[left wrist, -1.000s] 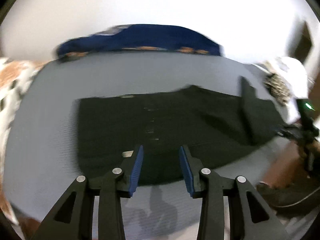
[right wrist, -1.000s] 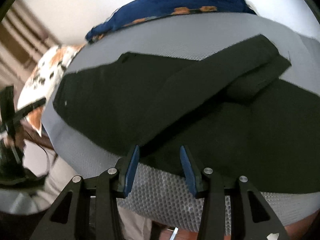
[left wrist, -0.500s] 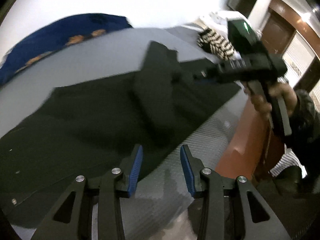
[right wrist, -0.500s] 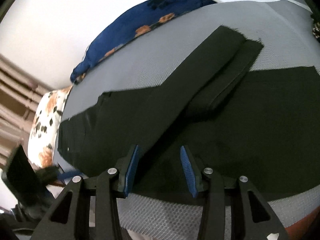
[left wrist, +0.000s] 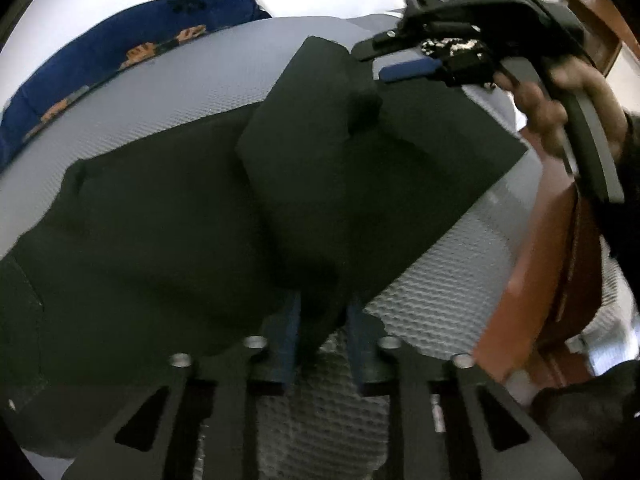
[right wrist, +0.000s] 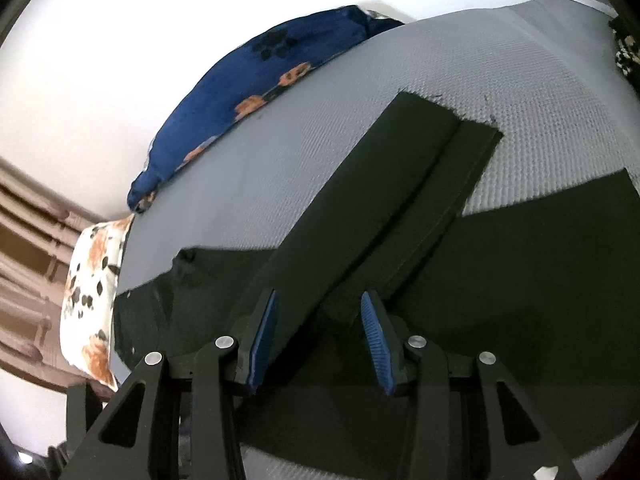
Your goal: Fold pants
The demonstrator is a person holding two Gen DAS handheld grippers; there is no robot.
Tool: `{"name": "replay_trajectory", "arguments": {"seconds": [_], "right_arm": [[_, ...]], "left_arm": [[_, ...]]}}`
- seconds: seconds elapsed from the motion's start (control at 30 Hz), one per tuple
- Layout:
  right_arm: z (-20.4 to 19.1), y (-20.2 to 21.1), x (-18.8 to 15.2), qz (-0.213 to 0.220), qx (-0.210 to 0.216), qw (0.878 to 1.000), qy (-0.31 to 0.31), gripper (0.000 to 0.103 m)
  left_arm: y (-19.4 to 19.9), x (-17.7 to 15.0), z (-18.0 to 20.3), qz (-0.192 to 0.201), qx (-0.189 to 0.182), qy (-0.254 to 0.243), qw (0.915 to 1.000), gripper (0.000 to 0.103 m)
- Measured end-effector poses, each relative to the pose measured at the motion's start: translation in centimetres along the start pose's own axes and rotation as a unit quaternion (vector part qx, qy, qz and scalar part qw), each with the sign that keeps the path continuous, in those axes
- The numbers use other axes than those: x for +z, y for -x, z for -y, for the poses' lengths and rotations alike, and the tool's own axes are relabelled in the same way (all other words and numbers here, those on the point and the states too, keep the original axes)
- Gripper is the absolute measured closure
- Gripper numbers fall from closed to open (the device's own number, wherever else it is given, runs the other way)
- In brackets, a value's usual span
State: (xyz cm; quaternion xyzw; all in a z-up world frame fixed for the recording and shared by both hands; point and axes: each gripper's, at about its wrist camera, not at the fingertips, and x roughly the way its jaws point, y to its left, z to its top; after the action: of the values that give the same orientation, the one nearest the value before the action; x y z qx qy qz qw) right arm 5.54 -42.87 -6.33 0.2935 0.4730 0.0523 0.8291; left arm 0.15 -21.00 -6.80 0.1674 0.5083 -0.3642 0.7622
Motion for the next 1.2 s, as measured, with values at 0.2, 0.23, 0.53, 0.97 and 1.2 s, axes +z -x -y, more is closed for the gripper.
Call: {"name": "replay_trajectory", "arguments": {"seconds": [0.2, 0.23, 0.53, 0.97, 1.2], "right_arm": [[3.0, -1.5, 3.7, 0.017, -0.004, 0.999, -0.045, 0.062], [3.5, -1.7, 4.2, 0.018, -0.001, 0.998, -0.052, 0.062], [7.6, -4.3, 8.3, 0.029, -0.013, 0.994, -0.109, 0.069], [7.2, -6.0, 13.0, 0.042, 0.012, 0.989, -0.139, 0.097], [2.5, 1.5, 14.3, 0.096, 0.018, 0.991, -0.088, 0.098]], "left_arm": [[0.1, -0.1, -0.8, 0.002, -0.021, 0.016, 0.9996, 0.091], [0.0, -0.1, -1.0, 0.002, -0.023, 0.017, 0.9996, 0.092], [-0.2, 0.0, -2.0, -0.002, -0.047, 0.044, 0.9979, 0.092], [-0.7, 0.2, -2.8, -0.004, -0.061, 0.057, 0.9965, 0.092], [0.3, 0.4, -2.8, 0.015, -0.060, 0.050, 0.9969, 0.092]]}}
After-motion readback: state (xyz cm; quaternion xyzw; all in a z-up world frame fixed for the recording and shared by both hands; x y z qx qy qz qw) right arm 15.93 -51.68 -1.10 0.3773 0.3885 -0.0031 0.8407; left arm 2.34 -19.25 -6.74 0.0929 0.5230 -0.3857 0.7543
